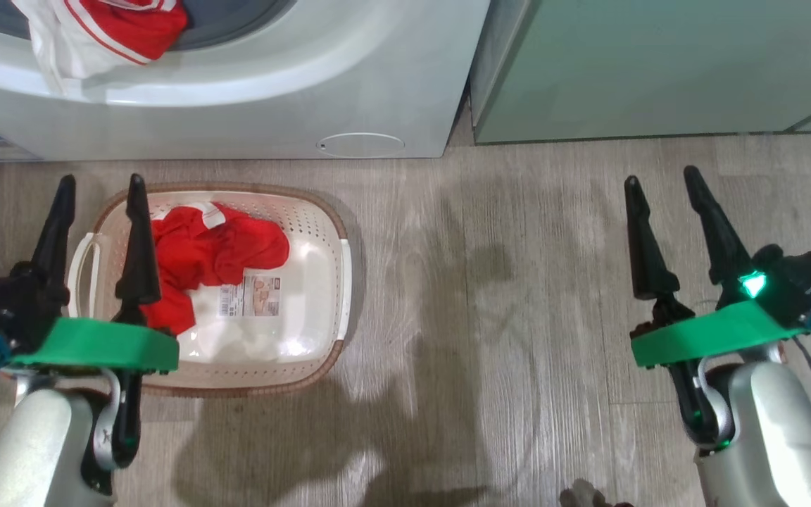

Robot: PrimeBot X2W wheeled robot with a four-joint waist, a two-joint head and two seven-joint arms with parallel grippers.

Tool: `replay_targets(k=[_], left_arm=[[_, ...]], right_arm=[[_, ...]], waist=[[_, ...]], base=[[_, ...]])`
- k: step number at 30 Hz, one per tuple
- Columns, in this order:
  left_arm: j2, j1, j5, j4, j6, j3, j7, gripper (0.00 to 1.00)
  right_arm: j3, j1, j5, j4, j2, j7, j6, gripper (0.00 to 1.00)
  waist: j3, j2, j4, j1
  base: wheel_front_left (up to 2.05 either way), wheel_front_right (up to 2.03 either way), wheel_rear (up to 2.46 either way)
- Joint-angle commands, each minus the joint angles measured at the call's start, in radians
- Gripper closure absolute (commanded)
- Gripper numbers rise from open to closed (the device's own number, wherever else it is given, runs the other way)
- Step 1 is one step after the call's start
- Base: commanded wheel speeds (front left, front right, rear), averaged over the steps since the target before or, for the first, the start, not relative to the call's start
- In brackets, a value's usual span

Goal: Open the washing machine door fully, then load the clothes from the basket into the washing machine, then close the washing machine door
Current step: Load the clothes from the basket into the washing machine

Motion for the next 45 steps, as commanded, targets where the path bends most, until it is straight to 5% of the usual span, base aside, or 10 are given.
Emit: replay_targets(k=[1,27,34,45], left_arm=[[0.016,-0.005,0.014,-0.019,-0.007,0.039,-0.005,0.00],[0.009,-0.121,-0.005,0.060,-0.053,0.060,0.018,0.00],[0.059,-0.321,-0.042,0.134,-0.101,0.083,0.100,0.00],[0.197,-0.653,-0.125,0.409,-0.226,0.084,0.377,0.00]], right_arm=[[0.021,0.020,-0.009,-0.034,-0.003,0.010,0.000,0.00],[0.023,0.016,-0.002,-0.067,-0.003,0.013,0.000,0.00],[0.036,-0.012,0.006,-0.077,-0.003,0.002,0.000,0.00],[0.092,-0.069,0.054,-0.039,-0.003,-0.033,0.000,0.00]], waist=[[-0.005,-0.0001,0.001,0.0001],[0.041,-0.0001,0.005,0.0001],[0.114,-0.0001,-0.021,0.0001],[0.212,-0.0001,-0.106,0.0001]], base=[[0.00,0.00,0.00],[0.00,0.00,0.00],[0.00,0.00,0.00],[0.00,0.00,0.00]])
